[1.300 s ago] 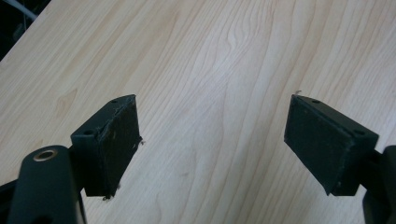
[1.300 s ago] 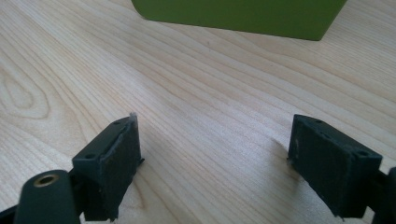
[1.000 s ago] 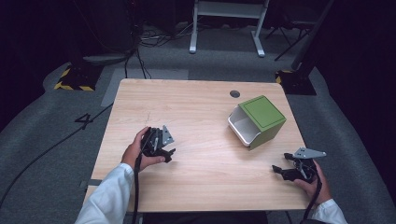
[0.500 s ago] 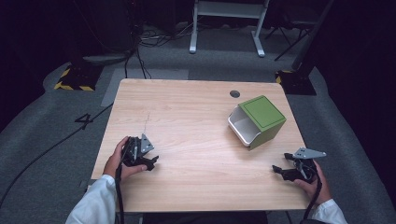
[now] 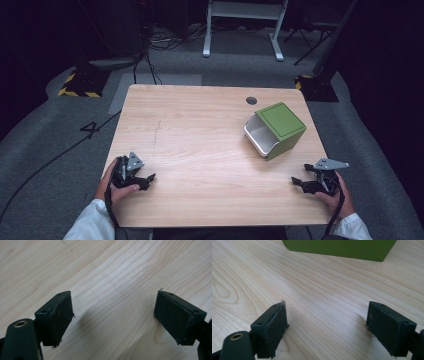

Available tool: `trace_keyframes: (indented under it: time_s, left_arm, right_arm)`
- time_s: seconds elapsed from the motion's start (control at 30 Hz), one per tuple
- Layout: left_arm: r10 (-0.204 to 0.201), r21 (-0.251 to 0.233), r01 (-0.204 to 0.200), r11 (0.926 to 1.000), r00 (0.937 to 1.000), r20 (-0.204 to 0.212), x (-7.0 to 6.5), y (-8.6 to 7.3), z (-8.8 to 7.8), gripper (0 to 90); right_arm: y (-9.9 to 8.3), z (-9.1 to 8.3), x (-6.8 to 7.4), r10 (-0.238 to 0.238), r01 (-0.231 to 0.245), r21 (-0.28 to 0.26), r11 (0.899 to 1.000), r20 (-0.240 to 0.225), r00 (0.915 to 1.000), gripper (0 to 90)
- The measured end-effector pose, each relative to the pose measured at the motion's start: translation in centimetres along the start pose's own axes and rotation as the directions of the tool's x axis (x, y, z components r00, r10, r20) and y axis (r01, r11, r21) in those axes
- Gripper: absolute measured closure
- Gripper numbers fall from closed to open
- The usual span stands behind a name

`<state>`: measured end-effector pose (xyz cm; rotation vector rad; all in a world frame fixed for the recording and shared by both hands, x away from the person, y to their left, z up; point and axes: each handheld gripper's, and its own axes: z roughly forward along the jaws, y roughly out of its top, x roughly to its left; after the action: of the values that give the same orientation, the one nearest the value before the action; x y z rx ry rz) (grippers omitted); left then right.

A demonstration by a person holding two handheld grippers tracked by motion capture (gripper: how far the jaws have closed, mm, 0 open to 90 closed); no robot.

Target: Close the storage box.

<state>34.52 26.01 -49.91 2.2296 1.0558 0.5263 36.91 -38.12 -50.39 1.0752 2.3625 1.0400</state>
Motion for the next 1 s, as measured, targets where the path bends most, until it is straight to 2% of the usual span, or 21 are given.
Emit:
trace_keyframes:
  time_s: [0.03,0.07,0.13,0.27,1.0]
  left_arm:
    - [-0.024,-0.010,0.024,0.9997,0.9997,0.007,0.2,-0.4,-0.1,15.8]
    - [-0.064,-0.018,0.064,0.9978,0.9977,0.022,0.3,-0.8,-0.2,15.8]
    - [-0.109,-0.020,0.109,0.9938,0.9933,0.040,0.7,-1.4,-0.4,15.8]
    - [-0.132,-0.020,0.133,0.9909,0.9909,0.025,0.7,-1.9,-0.8,15.8]
    - [-0.136,-0.021,0.137,0.9904,0.9905,0.021,0.7,-1.9,-0.9,15.6]
  right_arm:
    - [0.0,0.0,0.0,0.000,0.000,0.000,1.000,0.000,1.0000,17.0]
    - [0.0,0.0,0.0,0.000,0.000,0.000,1.000,0.000,1.0000,17.0]
    - [0.0,0.0,0.0,-0.001,0.001,0.000,1.000,0.000,1.0000,17.1]
    - [0.0,0.0,0.0,-0.002,0.002,-0.001,1.000,-0.001,1.0000,17.2]
    - [0.0,0.0,0.0,-0.002,0.002,-0.001,1.000,0.002,1.0000,17.1]
